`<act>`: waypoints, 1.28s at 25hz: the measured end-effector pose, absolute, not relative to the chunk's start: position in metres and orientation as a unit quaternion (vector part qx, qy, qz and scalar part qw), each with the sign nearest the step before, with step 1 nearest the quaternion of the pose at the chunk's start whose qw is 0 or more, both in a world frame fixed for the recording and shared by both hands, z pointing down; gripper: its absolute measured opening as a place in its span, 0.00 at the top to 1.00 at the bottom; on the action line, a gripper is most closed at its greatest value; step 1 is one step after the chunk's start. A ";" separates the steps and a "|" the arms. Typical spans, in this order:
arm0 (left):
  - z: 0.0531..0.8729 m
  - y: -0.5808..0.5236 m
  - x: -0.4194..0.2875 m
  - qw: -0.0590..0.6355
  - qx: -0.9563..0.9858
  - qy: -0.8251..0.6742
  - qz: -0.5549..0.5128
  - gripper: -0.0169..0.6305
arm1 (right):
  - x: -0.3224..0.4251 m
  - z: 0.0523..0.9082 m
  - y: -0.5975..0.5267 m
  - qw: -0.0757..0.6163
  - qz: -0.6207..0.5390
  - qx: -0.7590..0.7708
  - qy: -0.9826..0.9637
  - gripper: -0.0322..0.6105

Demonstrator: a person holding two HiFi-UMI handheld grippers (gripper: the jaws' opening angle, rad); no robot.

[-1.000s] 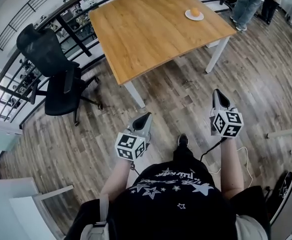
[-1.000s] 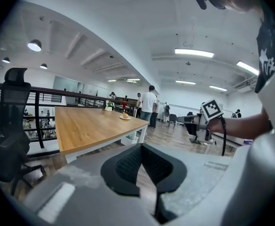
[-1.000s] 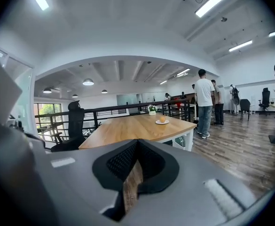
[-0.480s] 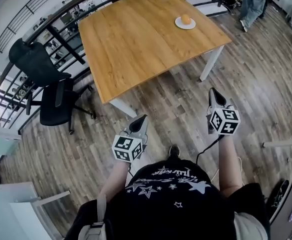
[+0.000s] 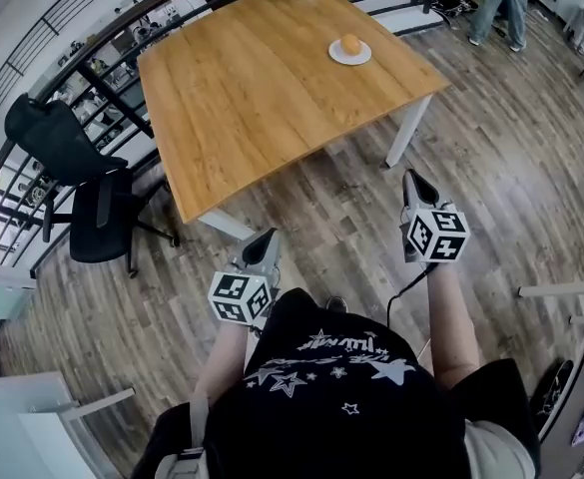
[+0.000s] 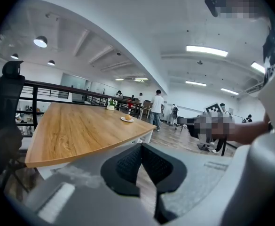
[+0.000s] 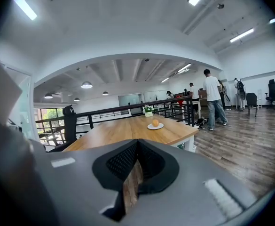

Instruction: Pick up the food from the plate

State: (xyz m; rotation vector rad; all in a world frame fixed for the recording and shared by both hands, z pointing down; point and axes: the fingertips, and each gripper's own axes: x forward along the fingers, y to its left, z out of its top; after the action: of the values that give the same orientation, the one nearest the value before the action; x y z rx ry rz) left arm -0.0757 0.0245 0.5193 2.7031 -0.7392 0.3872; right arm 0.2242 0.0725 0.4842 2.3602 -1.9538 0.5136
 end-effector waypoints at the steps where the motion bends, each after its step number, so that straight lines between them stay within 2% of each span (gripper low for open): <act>1: 0.520 0.024 -0.076 0.155 0.943 -0.259 0.137 0.97 | 0.225 0.484 0.072 0.017 0.165 0.759 -0.630 0.95; 10: 0.532 -0.005 -0.062 0.168 0.943 -0.252 0.140 0.97 | 0.244 0.491 0.054 0.025 0.173 0.767 -0.617 0.95; 32: 0.537 -0.214 0.029 0.177 0.948 -0.221 0.145 0.97 | 0.331 0.482 -0.118 0.043 0.177 0.794 -0.579 0.95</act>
State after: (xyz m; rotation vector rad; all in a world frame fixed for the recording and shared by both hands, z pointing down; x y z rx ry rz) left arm 0.0286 -0.2139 0.5373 2.6840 -0.6250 0.4096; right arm 0.3313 -0.1179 0.4818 2.4288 -1.7716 0.5426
